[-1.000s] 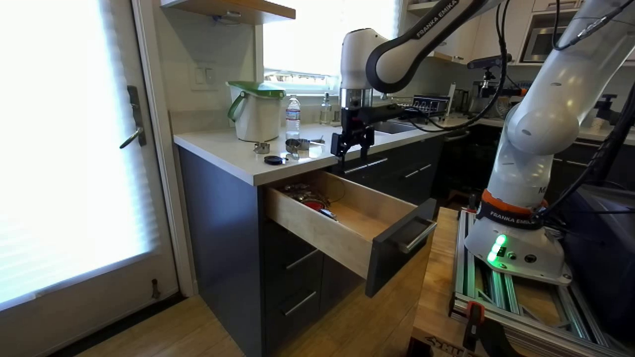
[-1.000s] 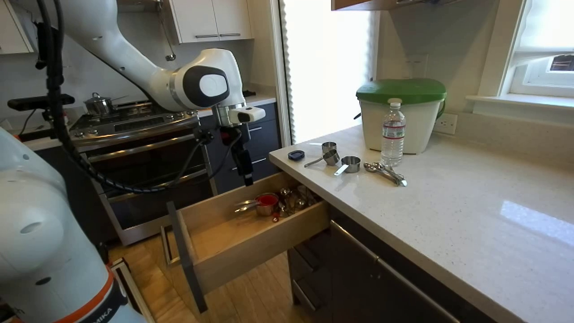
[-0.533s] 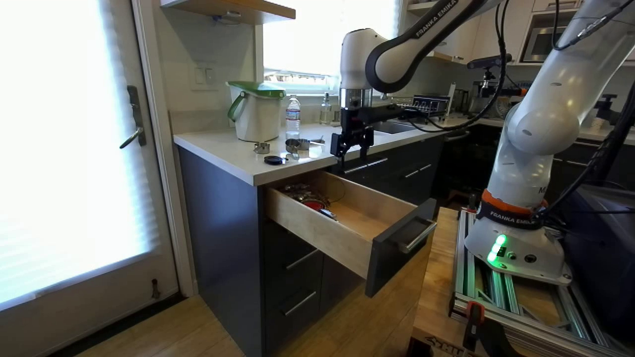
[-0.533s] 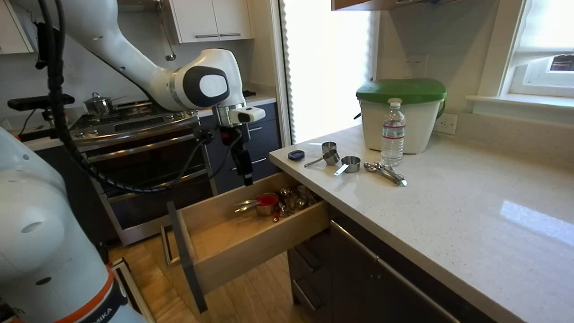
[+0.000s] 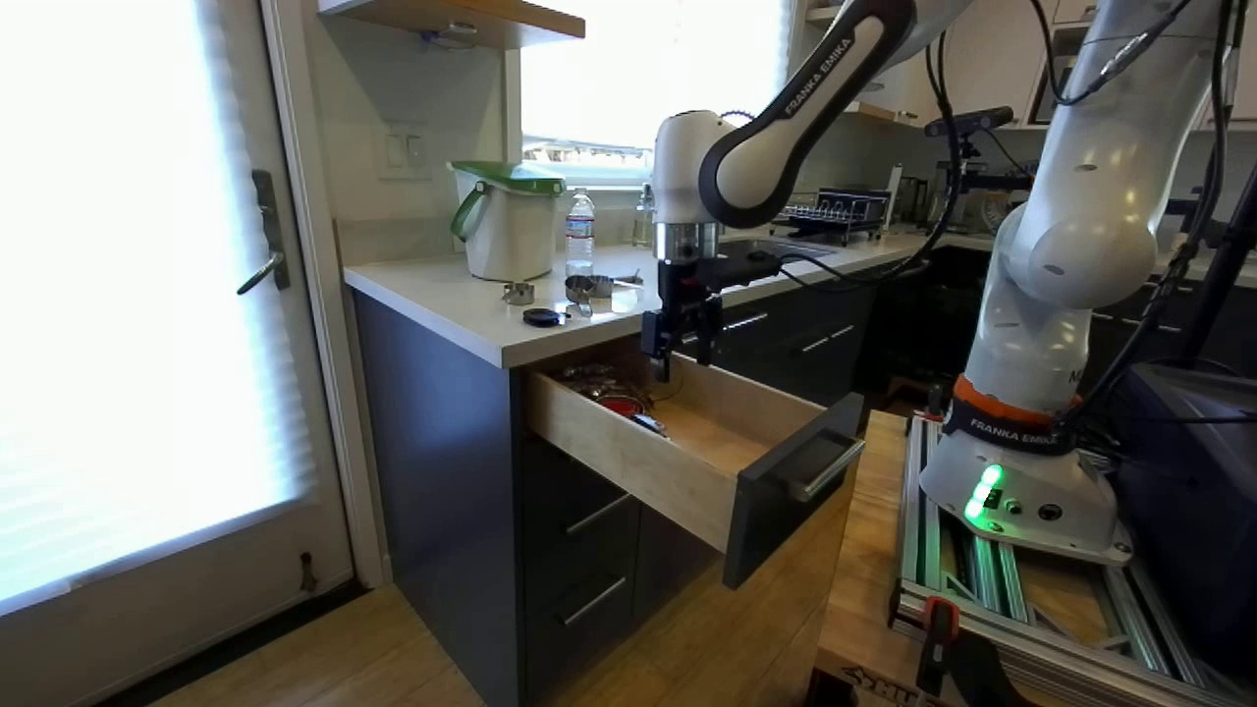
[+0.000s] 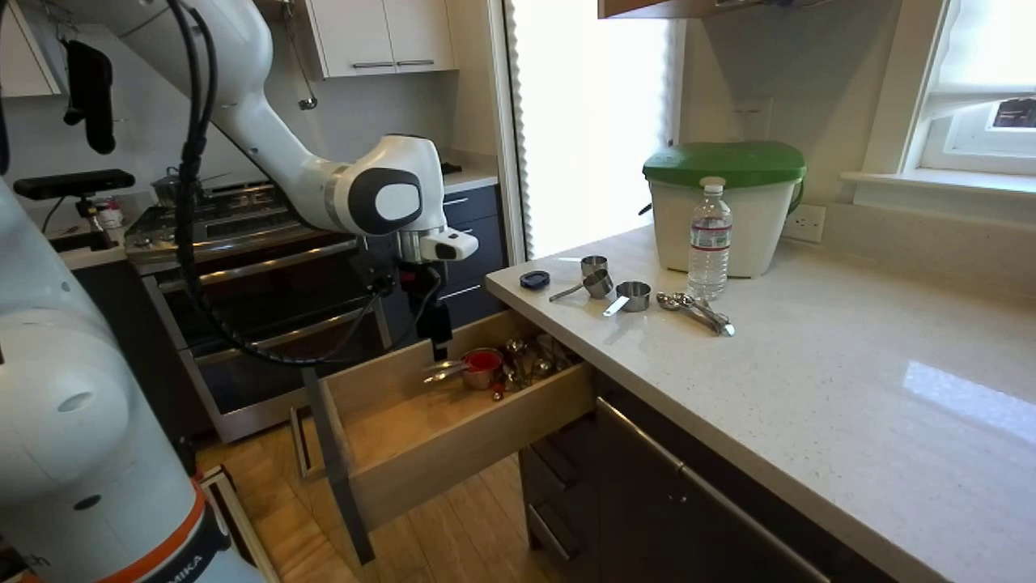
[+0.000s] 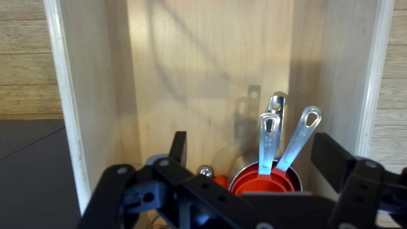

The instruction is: Remove the orange pots from the drawer and put them on the counter

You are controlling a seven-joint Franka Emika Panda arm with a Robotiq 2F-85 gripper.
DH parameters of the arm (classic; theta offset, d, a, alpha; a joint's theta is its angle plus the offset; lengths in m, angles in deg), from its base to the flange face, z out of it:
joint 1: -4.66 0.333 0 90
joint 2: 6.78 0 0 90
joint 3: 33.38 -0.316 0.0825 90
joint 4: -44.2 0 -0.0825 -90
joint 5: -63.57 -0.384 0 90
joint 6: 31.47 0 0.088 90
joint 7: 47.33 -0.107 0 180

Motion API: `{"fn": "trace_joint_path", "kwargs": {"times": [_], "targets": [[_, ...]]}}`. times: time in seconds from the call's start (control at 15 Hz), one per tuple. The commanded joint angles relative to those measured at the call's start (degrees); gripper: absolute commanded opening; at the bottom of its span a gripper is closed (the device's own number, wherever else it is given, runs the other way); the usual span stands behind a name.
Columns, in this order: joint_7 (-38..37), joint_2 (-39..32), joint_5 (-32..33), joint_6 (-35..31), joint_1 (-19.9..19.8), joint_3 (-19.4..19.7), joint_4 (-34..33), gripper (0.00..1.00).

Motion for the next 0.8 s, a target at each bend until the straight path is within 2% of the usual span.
{"fn": "trace_joint_path", "kwargs": {"times": [0.0, 0.4, 0.73], "targets": [[6.04, -6.04, -6.26, -3.18, 2.11, 1.8, -2.24, 1.0], [14.63, -11.39, -14.62, -4.41, 2.2, 2.44, -4.88, 1.0], [18.71, -13.69, -16.62, -5.92, 1.73, 3.05, -6.19, 0.8]]}}
